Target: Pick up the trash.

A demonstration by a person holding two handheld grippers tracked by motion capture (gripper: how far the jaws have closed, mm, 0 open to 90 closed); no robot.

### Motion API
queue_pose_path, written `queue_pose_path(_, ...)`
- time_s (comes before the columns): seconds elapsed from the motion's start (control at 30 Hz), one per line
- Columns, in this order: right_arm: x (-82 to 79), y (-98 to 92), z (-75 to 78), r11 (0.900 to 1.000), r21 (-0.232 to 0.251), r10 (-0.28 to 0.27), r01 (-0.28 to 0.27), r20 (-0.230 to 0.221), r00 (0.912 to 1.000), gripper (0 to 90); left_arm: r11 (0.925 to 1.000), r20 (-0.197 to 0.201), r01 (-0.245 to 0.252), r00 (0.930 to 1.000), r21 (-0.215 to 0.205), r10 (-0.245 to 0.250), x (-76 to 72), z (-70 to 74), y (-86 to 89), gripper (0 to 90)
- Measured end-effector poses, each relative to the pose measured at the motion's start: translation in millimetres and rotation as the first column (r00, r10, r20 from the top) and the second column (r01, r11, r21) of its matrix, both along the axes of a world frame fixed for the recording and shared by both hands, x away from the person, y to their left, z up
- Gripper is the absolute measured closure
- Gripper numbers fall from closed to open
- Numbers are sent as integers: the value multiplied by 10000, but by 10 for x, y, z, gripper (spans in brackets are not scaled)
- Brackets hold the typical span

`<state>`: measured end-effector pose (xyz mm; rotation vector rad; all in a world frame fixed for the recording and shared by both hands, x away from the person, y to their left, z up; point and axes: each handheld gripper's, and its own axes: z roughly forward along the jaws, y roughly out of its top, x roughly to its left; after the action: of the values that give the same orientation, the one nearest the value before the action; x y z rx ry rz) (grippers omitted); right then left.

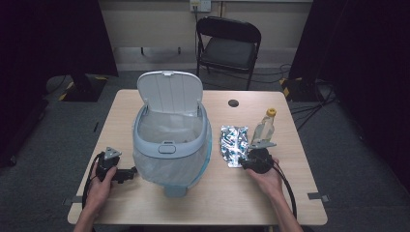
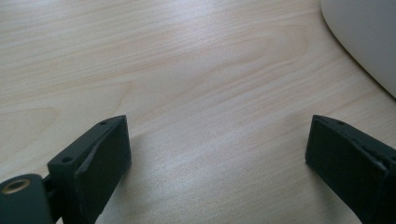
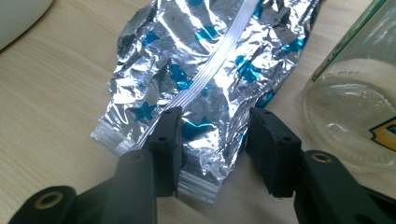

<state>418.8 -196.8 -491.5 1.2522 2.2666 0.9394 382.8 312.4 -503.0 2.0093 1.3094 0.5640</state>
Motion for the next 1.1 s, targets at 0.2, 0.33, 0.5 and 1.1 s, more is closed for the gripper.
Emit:
queue_pose_path(0.2, 3, -9, 15, 9997, 39, -233, 234, -125, 9997, 719, 10000, 3, 6, 10000, 2, -6, 0, 0, 0, 64)
queue_pose_path(0.33, 18, 8, 39, 9989, -39, -478, 477, -360, 9982, 782, 10000, -12, 26, 10000, 4, -26, 1, 1, 2, 64)
queue_pose_path(0.5, 10, 25, 38, 9989, -112, -468, 464, -314, 9984, 888, 10000, -9, 27, 10000, -4, -27, 1, 0, 1, 63)
queue_pose_path(1.1, -48, -121, 164, 9905, 1260, -539, 555, -163, 9984, 900, 10000, -42, 37, 10000, -73, -37, 4, -2, -3, 59)
